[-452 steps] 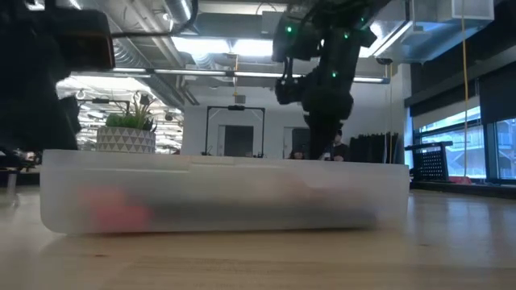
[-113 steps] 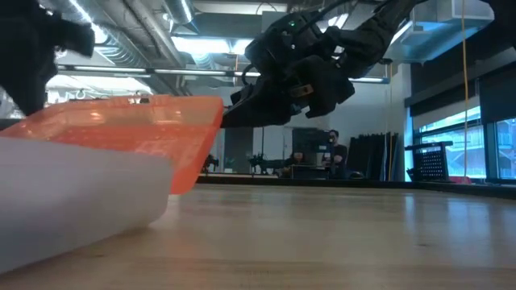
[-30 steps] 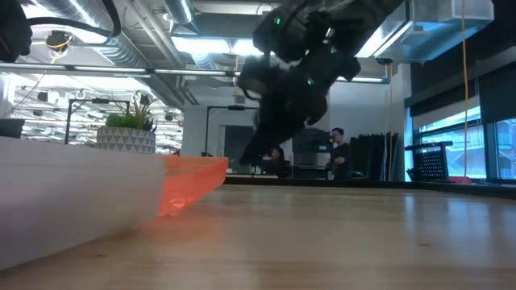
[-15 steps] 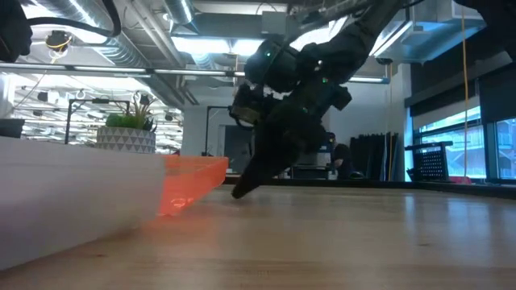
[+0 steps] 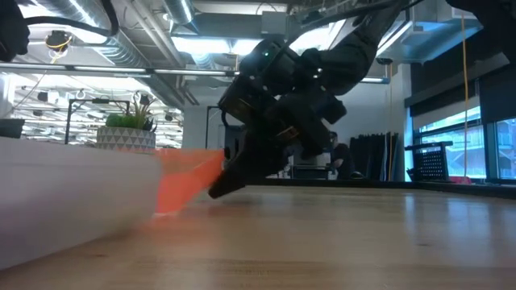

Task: Pack school essentials
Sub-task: Close the orange supply box

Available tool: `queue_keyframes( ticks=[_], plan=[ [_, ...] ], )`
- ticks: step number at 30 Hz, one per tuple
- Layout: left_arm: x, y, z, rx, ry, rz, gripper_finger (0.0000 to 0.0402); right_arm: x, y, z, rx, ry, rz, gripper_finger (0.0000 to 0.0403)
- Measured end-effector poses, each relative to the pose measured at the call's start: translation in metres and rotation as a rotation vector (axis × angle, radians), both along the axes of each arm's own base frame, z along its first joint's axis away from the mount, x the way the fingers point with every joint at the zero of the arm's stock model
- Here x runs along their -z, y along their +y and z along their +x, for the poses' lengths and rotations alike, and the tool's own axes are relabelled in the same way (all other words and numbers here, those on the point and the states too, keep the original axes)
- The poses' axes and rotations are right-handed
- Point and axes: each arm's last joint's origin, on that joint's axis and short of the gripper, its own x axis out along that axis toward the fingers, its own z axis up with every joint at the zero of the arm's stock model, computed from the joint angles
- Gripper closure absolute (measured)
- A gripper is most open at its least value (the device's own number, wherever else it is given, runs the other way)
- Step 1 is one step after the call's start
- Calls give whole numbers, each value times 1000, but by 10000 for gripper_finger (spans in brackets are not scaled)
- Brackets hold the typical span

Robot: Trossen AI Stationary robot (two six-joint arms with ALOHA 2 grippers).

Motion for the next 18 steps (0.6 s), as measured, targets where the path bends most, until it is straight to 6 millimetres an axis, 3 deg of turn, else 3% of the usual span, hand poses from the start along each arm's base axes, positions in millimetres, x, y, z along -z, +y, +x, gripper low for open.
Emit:
queue_keyframes(
  ticks=[18],
  plan=[
    [2, 11, 2, -43, 2, 88, 298, -18, -1, 13, -77, -269, -30, 396]
  ],
)
